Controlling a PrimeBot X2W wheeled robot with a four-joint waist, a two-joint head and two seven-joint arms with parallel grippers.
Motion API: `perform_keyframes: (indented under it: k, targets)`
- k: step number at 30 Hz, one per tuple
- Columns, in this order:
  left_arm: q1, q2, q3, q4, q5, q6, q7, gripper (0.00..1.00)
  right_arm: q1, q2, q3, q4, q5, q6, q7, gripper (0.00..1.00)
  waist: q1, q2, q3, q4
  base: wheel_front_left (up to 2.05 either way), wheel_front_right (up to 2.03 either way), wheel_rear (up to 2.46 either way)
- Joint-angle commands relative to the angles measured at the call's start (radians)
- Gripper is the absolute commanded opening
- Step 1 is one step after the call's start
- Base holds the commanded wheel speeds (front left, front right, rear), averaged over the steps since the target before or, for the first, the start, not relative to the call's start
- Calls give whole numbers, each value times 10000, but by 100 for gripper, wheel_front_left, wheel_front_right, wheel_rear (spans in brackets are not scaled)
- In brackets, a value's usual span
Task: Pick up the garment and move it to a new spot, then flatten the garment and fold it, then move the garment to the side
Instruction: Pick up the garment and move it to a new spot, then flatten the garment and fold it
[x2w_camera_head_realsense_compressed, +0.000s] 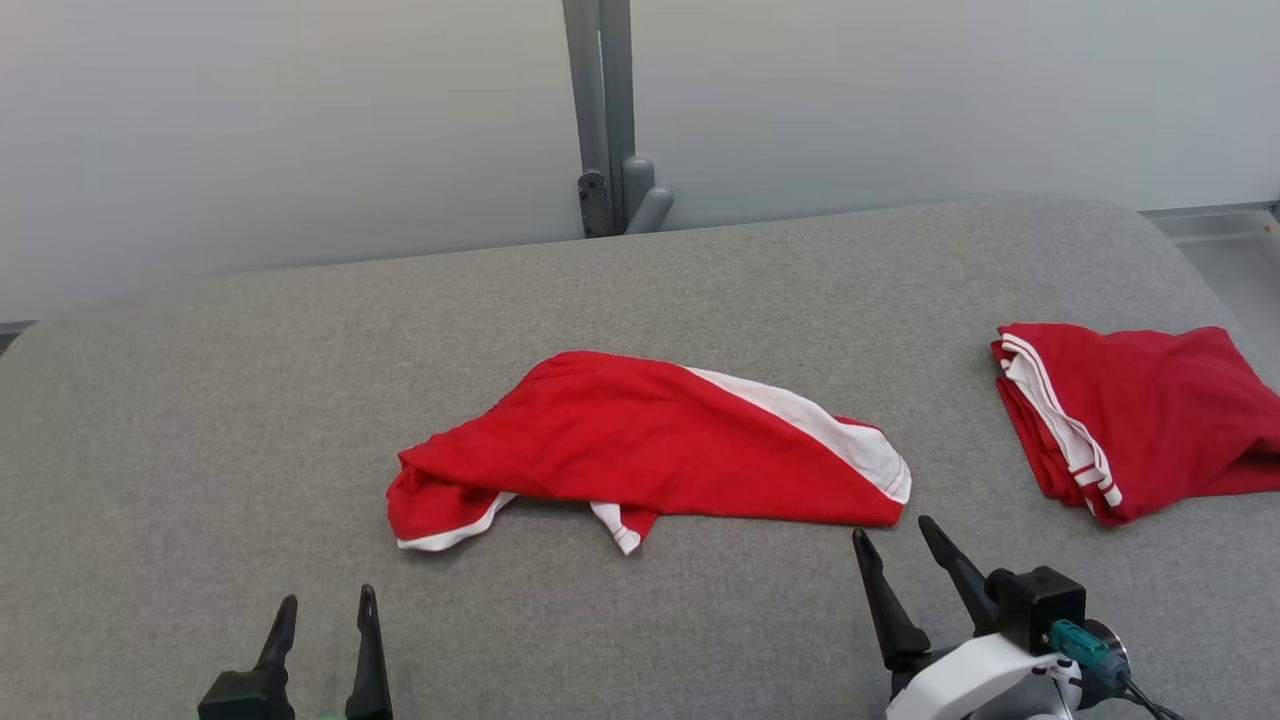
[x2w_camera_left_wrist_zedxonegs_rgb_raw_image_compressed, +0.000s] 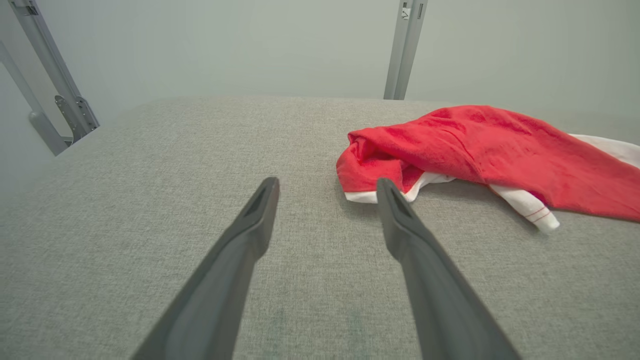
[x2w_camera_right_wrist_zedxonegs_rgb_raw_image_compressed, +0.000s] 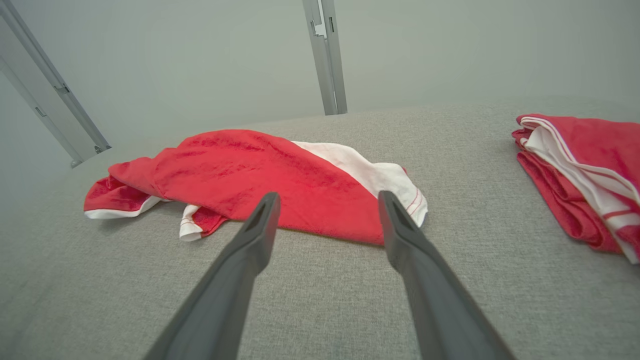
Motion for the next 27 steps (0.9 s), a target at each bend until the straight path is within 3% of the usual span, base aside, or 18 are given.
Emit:
perform_keyframes:
  k: [1,12,21,27]
  targets:
    - [-77,27,15,-21,95,-30,1,100,-48,-32,-1,28,-58,-9,-26,100,0,83,124,162,0,0,0]
    - [-637,-19,-458,5,-151,-154,0,100,-1775,-240,-804,959,-567,-9,-26,100,0,83,1313,1179,0,0,0]
    - [-1545,-17,-1148,-154,-467,49,0,100,-4590,-1062,409,2965,-397,-9,226,100,0,83,2371,2121,0,0,0]
    - [-1844,-15,-1479,-215,-666,161,1,100,-5799,-1674,1301,4212,119,-9,1015,100,0,83,2808,2598,0,0,0]
